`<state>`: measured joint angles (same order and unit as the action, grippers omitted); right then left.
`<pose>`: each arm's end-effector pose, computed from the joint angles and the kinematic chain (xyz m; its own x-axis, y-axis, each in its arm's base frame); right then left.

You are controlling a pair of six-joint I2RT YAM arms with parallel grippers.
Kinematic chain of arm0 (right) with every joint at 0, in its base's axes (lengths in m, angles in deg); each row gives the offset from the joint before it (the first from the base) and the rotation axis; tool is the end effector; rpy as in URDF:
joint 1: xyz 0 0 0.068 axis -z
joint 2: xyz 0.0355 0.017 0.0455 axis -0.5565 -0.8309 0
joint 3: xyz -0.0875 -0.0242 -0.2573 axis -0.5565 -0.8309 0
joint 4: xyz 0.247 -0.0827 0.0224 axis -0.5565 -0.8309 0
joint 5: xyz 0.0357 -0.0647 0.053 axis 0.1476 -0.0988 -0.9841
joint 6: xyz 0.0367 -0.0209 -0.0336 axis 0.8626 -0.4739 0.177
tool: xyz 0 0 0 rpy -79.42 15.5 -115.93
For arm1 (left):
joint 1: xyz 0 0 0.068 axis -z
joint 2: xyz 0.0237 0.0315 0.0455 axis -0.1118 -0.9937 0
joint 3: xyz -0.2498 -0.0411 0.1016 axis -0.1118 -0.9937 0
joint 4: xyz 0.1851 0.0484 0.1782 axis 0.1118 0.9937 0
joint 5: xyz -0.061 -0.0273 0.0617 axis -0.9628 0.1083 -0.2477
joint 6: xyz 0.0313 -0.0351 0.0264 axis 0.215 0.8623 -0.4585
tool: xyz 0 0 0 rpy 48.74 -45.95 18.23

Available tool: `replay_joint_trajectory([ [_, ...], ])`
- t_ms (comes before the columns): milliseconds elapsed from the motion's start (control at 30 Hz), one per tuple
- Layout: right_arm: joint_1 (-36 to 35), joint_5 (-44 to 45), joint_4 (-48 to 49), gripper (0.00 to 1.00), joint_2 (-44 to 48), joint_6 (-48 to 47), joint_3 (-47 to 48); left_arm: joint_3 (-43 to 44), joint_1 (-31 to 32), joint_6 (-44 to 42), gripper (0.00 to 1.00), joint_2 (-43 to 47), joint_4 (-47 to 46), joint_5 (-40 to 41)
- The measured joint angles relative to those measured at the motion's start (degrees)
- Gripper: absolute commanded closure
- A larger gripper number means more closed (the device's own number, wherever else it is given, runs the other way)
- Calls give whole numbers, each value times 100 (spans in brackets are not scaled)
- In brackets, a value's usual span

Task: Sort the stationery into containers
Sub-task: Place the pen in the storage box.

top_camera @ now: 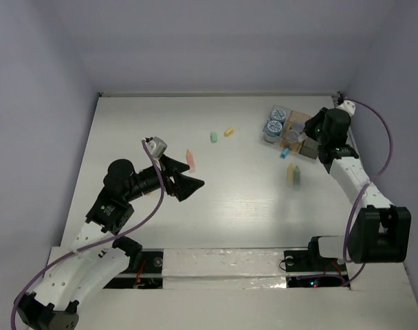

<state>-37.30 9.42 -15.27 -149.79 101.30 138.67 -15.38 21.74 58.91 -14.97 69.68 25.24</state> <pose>0.2974 0.0153 0.3086 -0.2388 0.4535 -0.8586 0.1426 0.8910 0.4310 0.1288 -0.0929 0.3459 -0.2633 -0.1875 -0.9463 0.8657 0.3870 -0.3176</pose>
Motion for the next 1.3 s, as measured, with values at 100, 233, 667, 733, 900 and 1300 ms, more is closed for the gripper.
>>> replay_joint_trajectory([
  [100,584,420,-398,100,-509,-168,297,-4,0,-214,1,81,264,195],
  [233,1040,763,-850,99,-1421,-466,999,-7,46,-369,1,214,413,361],
  [667,1099,1062,-1412,72,-2990,-1174,2376,-7,297,-586,1,330,713,813],
  [733,1099,1067,-1458,61,-3106,-1213,2461,-7,297,-588,1,330,726,855],
  [900,1099,1056,-1554,41,-3187,-1296,2507,-7,297,-590,1,330,745,925],
  [1300,881,697,-1685,47,-2332,-1217,2159,-7,297,-595,1,330,763,1025],
])
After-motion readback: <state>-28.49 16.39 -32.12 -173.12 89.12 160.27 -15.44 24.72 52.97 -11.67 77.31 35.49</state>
